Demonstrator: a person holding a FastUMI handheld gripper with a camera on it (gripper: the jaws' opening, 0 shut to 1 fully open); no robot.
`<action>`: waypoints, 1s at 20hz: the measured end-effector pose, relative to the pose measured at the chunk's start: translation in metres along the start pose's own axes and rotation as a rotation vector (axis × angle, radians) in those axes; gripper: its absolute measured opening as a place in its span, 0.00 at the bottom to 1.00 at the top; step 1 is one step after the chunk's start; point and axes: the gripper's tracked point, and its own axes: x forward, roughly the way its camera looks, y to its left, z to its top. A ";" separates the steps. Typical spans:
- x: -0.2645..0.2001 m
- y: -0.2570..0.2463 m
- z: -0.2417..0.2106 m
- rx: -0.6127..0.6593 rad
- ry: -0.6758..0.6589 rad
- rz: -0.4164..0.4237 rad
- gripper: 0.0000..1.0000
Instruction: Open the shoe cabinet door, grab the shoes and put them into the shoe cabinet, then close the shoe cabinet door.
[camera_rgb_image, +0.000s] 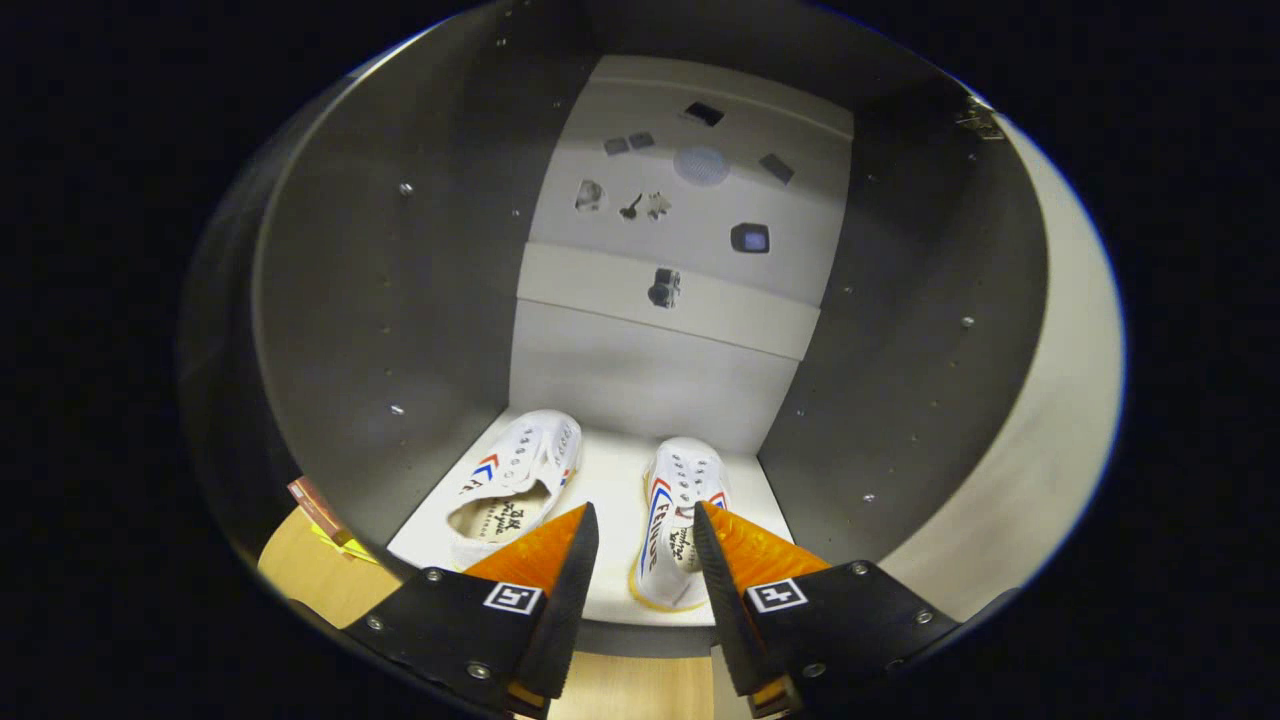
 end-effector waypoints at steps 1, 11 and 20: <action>-0.023 -0.001 0.004 0.011 -0.033 0.003 0.63; -0.214 -0.047 -0.024 0.089 -0.203 -0.048 0.95; -0.334 -0.112 -0.057 0.120 -0.260 -0.148 0.95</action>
